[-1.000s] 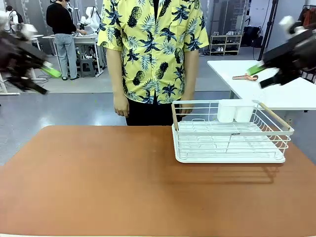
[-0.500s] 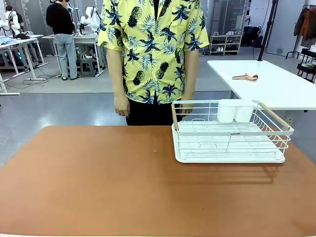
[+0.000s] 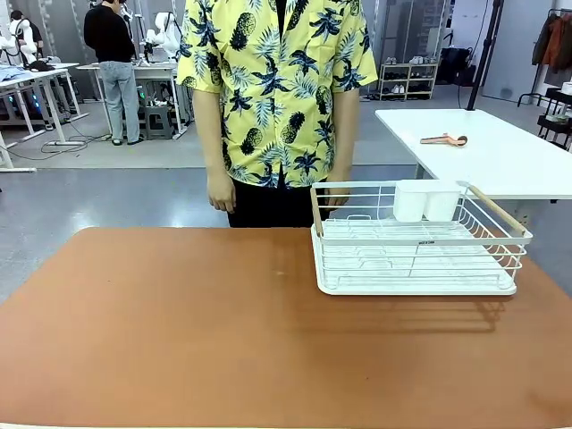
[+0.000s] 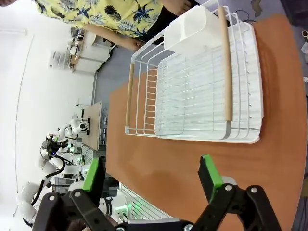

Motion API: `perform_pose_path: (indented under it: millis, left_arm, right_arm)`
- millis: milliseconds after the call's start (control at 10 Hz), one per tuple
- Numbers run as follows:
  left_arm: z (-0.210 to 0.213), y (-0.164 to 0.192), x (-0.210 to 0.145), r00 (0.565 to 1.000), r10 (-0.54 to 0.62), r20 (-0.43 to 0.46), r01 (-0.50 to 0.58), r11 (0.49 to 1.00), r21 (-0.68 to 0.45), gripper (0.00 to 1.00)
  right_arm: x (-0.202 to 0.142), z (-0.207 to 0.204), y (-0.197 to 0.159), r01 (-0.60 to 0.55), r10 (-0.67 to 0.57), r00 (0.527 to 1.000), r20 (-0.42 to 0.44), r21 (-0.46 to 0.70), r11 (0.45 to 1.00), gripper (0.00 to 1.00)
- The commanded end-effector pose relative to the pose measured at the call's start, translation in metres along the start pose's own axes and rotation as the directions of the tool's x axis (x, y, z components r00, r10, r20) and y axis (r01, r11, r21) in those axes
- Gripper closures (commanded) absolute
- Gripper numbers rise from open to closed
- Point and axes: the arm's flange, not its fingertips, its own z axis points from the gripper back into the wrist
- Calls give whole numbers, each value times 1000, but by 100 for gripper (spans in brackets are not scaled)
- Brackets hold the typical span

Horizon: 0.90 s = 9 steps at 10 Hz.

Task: Clean the table.
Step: Pick up the Lint Roller when the human hands it over.

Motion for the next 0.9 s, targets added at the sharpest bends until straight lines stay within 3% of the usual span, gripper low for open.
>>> perform_pose_path:
  millis: [0, 800]
  left_arm:
    - [10, 5, -2, 1000, 5, 17, -4, 1000, -9, 0]
    - [10, 5, -2, 1000, 5, 17, -4, 1000, -9, 0]
  right_arm:
    - [0, 10, -3, 2, -2, 1000, 31, 1, 1000, 0]
    - [0, 10, -3, 2, -2, 1000, 31, 1, 1000, 0]
